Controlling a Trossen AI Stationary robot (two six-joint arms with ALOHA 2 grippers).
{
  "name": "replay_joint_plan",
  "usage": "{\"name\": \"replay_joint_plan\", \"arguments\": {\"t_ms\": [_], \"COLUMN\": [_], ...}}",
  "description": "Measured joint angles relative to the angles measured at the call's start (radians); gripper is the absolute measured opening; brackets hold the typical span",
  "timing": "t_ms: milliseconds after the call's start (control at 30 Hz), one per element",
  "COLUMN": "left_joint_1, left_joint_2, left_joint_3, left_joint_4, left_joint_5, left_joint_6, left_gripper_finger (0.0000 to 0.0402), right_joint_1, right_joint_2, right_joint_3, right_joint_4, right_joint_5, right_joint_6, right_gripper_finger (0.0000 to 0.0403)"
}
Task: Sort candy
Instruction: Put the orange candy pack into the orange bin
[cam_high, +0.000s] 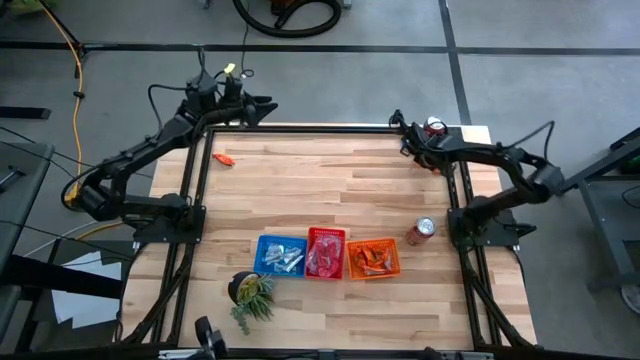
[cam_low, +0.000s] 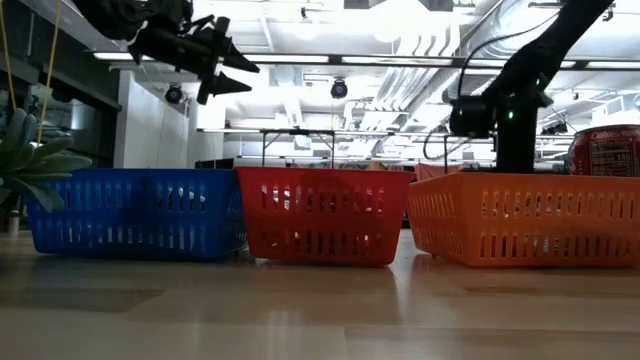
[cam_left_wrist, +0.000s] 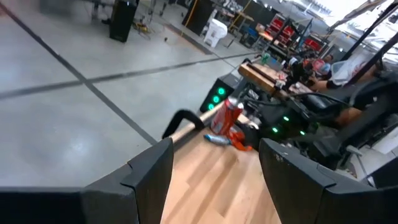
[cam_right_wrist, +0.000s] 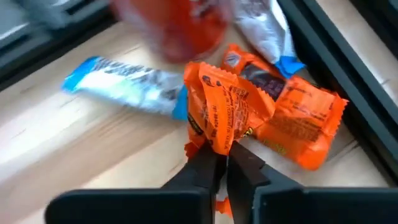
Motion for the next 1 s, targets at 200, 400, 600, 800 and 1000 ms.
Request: {"name": "replay_joint_plan", "arguments": {"t_ms": [200, 400, 600, 800, 1000], "left_joint_1": [0.026, 0.007, -0.089, -0.282, -0.537], "left_joint_2": [0.0, 0.0, 0.0, 0.0, 0.0], "left_joint_3": [0.047, 0.048, 0.048, 0.048, 0.048], "left_joint_4": [0.001, 0.0, -0.001, -0.001, -0.001], "left_joint_5": [0.035, 0.038, 0.032, -0.081, -0.325], "left_joint_6": [0.004, -0.023, -0.127, -0.237, -0.292], "left_gripper_finger": [0.0225, 0.0225, 0.0225, 0.0225, 0.0225], "right_joint_1": [0.132, 0.338, 0.619, 0.957, 1.173], "right_joint_2": [-0.178, -0.334, -0.377, -0.347, -0.296], "right_joint_3": [0.056, 0.088, 0.088, 0.088, 0.088], "right_joint_4": [-0.053, 0.068, 0.078, 0.066, 0.062], "right_joint_5": [0.005, -0.301, -0.608, -0.598, -0.464], "right_joint_6": [-0.196, -0.531, -0.492, -0.489, -0.467], "right_gripper_finger": [0.0005, 0.0003, 0.0003, 0.0002, 0.0001]}}
